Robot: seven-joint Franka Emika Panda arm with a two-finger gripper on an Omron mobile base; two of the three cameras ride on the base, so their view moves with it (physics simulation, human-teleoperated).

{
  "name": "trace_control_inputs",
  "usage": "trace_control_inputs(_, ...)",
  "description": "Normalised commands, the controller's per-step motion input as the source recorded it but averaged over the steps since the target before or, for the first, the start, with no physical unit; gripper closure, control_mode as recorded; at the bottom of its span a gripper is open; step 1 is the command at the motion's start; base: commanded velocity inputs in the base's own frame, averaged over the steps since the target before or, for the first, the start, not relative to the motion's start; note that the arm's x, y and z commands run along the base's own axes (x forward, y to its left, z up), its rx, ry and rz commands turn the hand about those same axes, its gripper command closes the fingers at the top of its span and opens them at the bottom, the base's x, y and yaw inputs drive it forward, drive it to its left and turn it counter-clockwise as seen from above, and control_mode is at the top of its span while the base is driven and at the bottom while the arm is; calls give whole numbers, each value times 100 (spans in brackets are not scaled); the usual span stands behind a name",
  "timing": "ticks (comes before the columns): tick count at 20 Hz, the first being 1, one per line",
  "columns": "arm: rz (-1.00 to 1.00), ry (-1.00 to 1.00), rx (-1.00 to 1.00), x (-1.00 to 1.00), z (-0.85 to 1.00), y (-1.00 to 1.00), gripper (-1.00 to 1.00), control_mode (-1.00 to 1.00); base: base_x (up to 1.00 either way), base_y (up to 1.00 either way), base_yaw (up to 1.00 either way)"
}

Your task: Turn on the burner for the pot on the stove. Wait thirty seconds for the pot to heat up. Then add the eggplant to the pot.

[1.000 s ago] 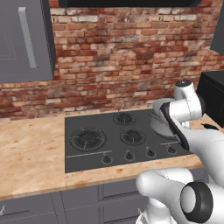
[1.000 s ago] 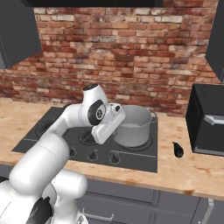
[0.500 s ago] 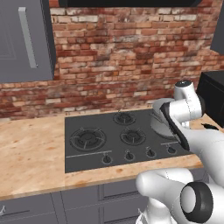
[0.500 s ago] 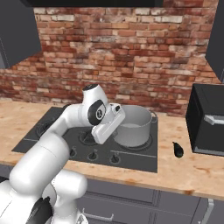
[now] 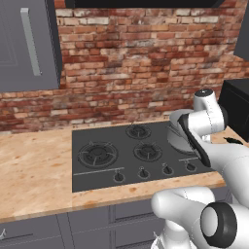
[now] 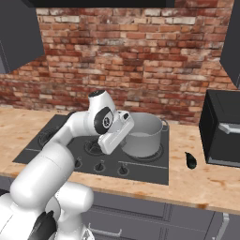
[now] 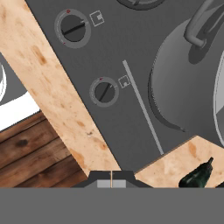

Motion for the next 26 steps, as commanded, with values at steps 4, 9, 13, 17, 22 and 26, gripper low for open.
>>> trace_control_inputs(4,0,0,0,0,0,0,100,-100,0,0,0)
trace_control_inputs(9,0,0,0,0,0,0,100,-100,0,0,0)
trace_control_inputs(13,0,0,0,0,0,0,100,-100,0,0,0)
trace_control_inputs(17,0,0,0,0,0,0,100,-100,0,0,0)
trace_control_inputs(22,0,0,0,0,0,0,100,-100,0,0,0)
trace_control_inputs(26,0,0,0,0,0,0,100,-100,0,0,0)
